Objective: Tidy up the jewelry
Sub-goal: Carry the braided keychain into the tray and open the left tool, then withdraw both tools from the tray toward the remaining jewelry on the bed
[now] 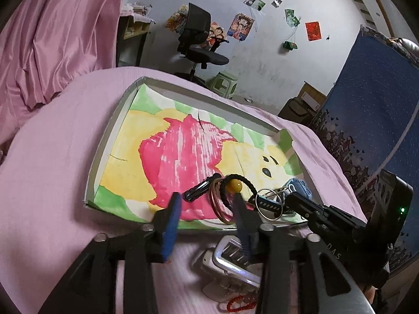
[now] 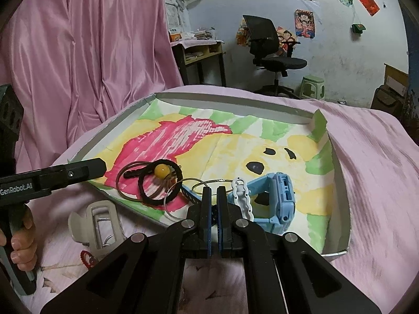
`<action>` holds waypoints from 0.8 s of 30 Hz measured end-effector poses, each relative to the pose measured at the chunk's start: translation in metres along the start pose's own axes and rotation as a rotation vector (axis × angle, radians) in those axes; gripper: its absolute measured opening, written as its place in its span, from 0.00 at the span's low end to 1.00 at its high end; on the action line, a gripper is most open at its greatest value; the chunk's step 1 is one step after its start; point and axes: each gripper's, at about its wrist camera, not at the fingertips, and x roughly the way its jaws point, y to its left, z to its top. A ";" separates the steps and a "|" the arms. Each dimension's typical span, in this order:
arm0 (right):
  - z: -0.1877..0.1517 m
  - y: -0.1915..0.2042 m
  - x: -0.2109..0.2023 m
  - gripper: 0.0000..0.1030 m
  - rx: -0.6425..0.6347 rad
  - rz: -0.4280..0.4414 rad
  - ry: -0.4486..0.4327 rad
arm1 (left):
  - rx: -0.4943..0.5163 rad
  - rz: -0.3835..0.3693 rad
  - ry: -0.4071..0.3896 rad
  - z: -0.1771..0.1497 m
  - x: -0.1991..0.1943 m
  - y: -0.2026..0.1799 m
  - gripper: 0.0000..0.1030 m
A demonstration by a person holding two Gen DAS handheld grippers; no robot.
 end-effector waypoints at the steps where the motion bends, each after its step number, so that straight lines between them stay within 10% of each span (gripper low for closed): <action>1: -0.001 0.000 -0.004 0.03 -0.001 -0.002 -0.009 | 0.004 0.001 -0.009 -0.001 -0.003 -0.001 0.47; 7: -0.002 -0.001 -0.027 0.07 0.007 -0.011 -0.073 | 0.014 0.015 -0.059 -0.008 -0.021 -0.004 0.60; 10: -0.005 0.000 -0.041 0.37 0.012 -0.016 -0.115 | 0.019 0.037 -0.088 -0.012 -0.032 -0.005 0.71; 16: -0.009 0.005 -0.066 0.43 0.010 -0.017 -0.186 | 0.036 0.061 -0.138 -0.023 -0.053 -0.008 0.83; 24: -0.024 0.009 -0.096 0.80 0.022 -0.016 -0.272 | 0.080 0.096 -0.205 -0.037 -0.081 -0.014 0.97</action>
